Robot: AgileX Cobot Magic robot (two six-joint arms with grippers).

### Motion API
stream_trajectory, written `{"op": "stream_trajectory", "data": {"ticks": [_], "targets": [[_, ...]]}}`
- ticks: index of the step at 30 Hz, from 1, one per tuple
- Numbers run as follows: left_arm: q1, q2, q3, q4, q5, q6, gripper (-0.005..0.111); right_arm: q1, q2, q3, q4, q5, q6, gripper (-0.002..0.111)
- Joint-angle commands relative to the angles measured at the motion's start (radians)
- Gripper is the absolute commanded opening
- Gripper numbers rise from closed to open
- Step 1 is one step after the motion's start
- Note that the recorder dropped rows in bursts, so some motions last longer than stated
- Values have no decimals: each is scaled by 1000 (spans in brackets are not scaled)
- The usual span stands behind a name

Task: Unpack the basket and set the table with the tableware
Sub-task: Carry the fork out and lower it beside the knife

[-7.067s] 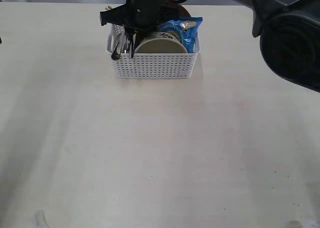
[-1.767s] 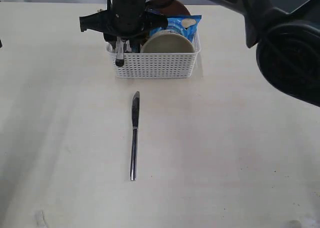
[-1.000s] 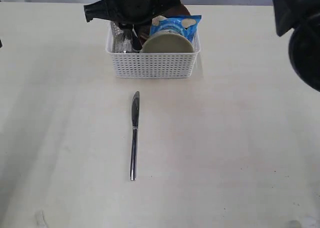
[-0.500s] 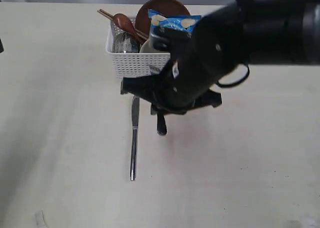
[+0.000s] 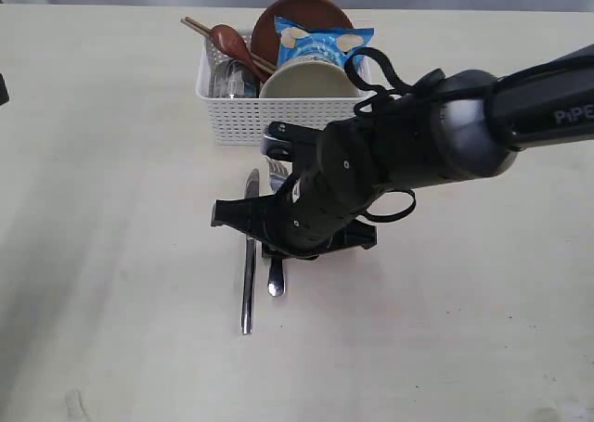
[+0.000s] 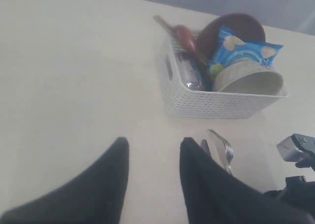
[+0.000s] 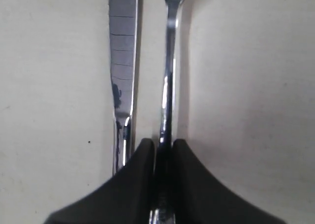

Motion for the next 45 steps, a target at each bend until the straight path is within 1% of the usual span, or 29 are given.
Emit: {"op": "stream_trajectory", "data": {"ticks": [1, 7, 15, 17, 18, 21, 22, 23, 27, 32, 36, 39, 42, 45], "targets": [[-1, -2, 5, 3, 1, 2, 34, 9, 6, -1, 14, 26, -30, 0], [-1, -2, 5, 3, 1, 2, 34, 11, 0, -1, 14, 98, -71, 0], [-1, -2, 5, 3, 3, 2, 34, 11, -28, -1, 11, 90, -74, 0], [-1, -2, 5, 3, 3, 2, 34, 11, -30, -1, 11, 97, -74, 6], [-1, -2, 5, 3, 3, 2, 34, 11, -30, -1, 11, 102, -74, 13], [-1, -2, 5, 3, 3, 2, 34, 11, -30, -1, 11, 107, -74, 37], [-1, -2, 5, 3, 5, 2, 34, 11, -30, -1, 11, 110, -74, 43], [-1, -2, 5, 3, 7, 2, 34, 11, -30, -1, 11, 114, -74, 45], [-1, -2, 5, 3, 7, 2, 34, 11, -41, -1, -2, 126, -76, 41], [-1, -2, 5, 3, 7, 2, 34, 8, -92, -11, -31, 119, -74, 41], [-1, -2, 5, 1, 9, 2, 34, 7, -122, -58, -46, 148, -92, 41], [-1, -2, 5, 1, 13, 2, 34, 7, -120, -110, -49, 199, -133, 41], [-1, -2, 5, 1, 13, 2, 34, 7, -85, -145, -97, 281, -113, 44], [-1, -2, 5, 1, 13, 2, 34, 7, -33, -151, -102, 350, -120, 44]]}}
